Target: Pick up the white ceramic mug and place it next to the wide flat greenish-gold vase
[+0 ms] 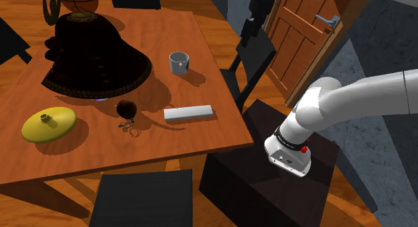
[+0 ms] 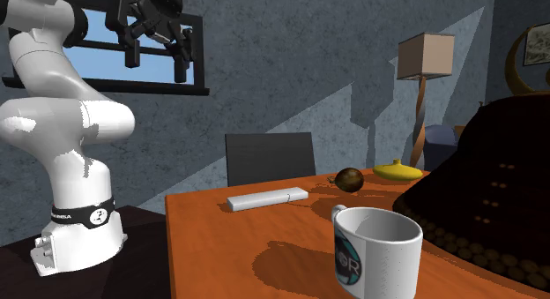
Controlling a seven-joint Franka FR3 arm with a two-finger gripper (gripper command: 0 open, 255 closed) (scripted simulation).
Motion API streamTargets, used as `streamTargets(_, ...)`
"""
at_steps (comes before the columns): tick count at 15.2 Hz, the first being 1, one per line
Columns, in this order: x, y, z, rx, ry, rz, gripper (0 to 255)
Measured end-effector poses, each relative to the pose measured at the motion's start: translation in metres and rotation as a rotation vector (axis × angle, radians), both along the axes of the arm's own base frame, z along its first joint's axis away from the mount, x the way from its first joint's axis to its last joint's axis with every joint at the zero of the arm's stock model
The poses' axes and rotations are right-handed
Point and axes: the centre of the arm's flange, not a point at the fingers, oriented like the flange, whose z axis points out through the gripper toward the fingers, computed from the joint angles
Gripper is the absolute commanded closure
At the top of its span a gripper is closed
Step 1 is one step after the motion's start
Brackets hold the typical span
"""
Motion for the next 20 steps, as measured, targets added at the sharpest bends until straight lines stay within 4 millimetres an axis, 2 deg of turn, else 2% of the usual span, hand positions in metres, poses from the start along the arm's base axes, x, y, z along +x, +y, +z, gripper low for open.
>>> streamTargets(2, 0.004, 0.0, -0.003, 0.003, 0.0, 0.0, 0)
streamTargets(6, 0.04, -0.005, -0.027, 0.021, -0.002, -0.003, 0)
streamTargets(20, 0.2, -0.016, -0.12, 0.094, -0.013, -0.015, 0)
